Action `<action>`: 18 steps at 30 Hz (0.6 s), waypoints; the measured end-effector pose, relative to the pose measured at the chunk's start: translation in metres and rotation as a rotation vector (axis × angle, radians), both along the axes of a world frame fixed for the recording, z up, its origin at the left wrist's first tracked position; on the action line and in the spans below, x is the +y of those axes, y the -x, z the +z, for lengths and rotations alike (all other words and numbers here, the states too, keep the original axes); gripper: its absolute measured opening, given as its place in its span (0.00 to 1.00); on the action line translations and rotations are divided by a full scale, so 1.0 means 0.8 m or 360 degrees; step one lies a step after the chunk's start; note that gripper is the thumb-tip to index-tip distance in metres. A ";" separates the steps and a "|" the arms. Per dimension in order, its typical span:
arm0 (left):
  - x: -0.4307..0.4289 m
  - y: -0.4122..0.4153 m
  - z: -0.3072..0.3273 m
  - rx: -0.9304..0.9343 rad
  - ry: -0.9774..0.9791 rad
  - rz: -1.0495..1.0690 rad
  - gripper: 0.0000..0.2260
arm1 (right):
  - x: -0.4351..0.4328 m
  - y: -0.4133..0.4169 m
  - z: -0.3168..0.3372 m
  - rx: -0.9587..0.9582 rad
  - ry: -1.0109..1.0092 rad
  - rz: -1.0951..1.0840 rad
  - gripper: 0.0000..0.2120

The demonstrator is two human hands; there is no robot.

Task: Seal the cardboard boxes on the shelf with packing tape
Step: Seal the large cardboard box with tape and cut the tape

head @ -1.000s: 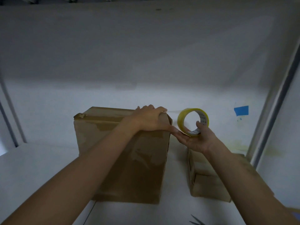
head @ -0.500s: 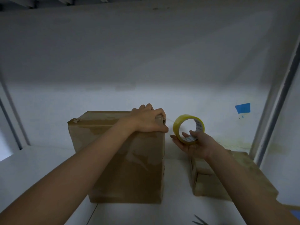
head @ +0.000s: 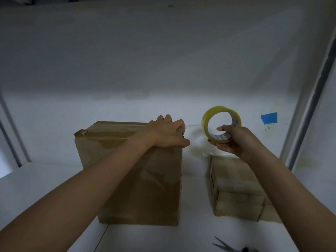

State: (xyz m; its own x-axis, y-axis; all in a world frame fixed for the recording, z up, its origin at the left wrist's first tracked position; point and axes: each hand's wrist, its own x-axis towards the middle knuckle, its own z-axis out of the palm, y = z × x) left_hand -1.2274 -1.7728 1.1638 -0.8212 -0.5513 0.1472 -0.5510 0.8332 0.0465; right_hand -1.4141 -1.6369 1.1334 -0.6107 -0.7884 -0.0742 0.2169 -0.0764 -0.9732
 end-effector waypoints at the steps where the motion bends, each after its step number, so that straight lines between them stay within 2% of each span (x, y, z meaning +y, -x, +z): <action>1: 0.000 -0.001 0.000 0.0005 0.0008 0.0000 0.15 | -0.001 0.000 -0.007 -0.0021 -0.0008 0.0008 0.09; 8: 0.001 -0.007 0.001 0.0017 -0.0053 0.0012 0.20 | -0.008 -0.005 -0.053 -0.0204 -0.0012 0.0058 0.08; 13: 0.001 -0.006 0.000 -0.0036 0.0008 0.0000 0.24 | -0.022 -0.019 -0.083 -0.0340 -0.0054 0.0105 0.02; 18: 0.000 -0.011 0.001 -0.0001 -0.0047 -0.0005 0.22 | -0.047 -0.032 -0.129 -0.0297 -0.0096 0.0197 0.02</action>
State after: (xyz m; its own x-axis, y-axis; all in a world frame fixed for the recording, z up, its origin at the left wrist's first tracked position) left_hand -1.2184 -1.7727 1.1645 -0.8231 -0.5528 0.1301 -0.5484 0.8332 0.0706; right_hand -1.3884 -1.6742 1.0304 -0.4810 -0.8470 -0.2263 0.3979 0.0191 -0.9172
